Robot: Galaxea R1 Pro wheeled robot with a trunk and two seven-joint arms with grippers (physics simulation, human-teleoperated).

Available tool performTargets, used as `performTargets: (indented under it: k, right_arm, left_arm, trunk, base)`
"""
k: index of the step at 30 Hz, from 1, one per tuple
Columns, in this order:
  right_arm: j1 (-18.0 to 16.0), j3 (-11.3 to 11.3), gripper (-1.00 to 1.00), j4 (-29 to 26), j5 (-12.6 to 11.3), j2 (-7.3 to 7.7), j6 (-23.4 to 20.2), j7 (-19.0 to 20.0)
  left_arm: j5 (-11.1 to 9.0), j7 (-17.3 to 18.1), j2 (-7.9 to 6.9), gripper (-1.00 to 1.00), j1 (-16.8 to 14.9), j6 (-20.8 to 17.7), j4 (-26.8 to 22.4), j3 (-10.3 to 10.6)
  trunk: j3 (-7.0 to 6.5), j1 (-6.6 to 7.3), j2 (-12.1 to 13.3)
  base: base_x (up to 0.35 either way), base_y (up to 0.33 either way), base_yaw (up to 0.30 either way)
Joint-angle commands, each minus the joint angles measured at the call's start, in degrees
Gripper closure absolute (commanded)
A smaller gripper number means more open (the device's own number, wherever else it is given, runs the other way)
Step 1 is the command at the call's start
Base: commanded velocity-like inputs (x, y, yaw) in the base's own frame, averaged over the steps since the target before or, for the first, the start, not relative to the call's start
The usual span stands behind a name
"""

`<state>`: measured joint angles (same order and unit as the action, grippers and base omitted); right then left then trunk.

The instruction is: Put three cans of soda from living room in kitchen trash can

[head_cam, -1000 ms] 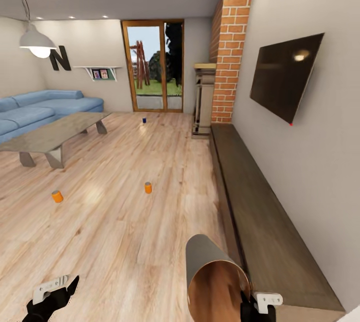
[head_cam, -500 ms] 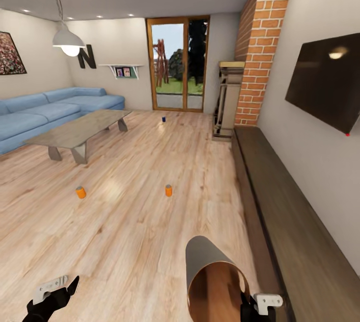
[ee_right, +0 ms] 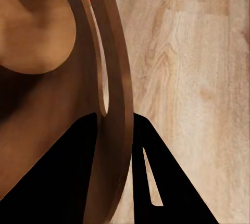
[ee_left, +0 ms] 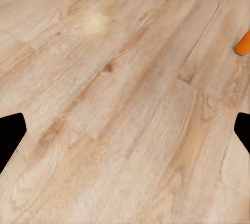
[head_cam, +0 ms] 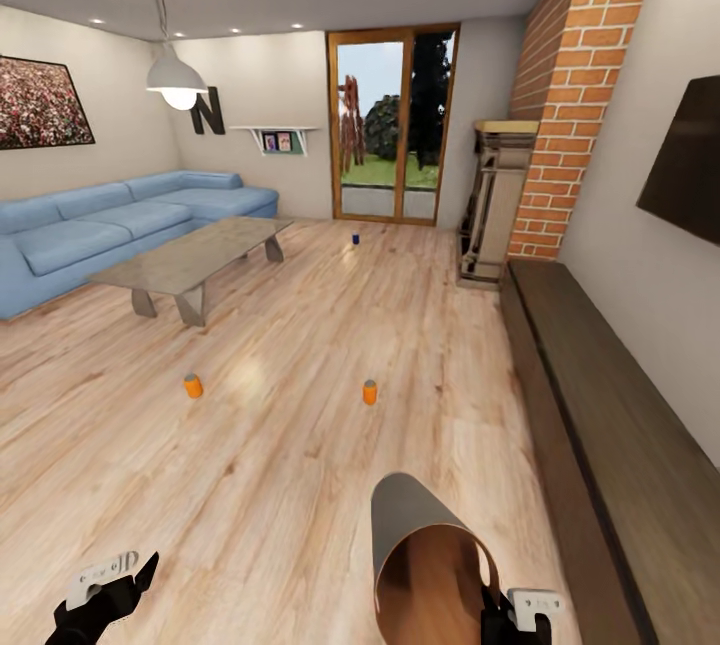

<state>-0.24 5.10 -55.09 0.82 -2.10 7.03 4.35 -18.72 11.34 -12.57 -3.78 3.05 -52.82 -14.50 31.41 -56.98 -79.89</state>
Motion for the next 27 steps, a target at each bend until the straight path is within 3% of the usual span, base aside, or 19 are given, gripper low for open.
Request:
performTargets:
  k: [1,21,27]
  right_arm:
    - [-0.02,0.0,1.0,-0.11,-0.11,-0.01,0.0,0.4]
    - [-0.04,-0.06,1.0,0.36,-0.11,-0.07,0.0,0.4]
    - [-0.02,-0.06,1.0,0.65,-0.11,-0.06,0.0,0.4]
  left_arm:
    - [0.0,0.0,0.0,-1.0,0.0,0.01,0.0,0.0]
    - [0.0,0.0,0.06,-1.0,0.0,0.02,0.05,0.0]
    - [0.0,0.0,0.07,-1.0,0.0,-0.03,0.03,0.0]
  trunk:
    - [0.0,0.0,0.0]
    - [0.02,0.0,0.0]
    - [0.01,0.0,0.0]
  base:
    - [0.256,0.197,0.025]
    - [0.258,0.194,0.003]
    - [0.26,0.191,-0.141]
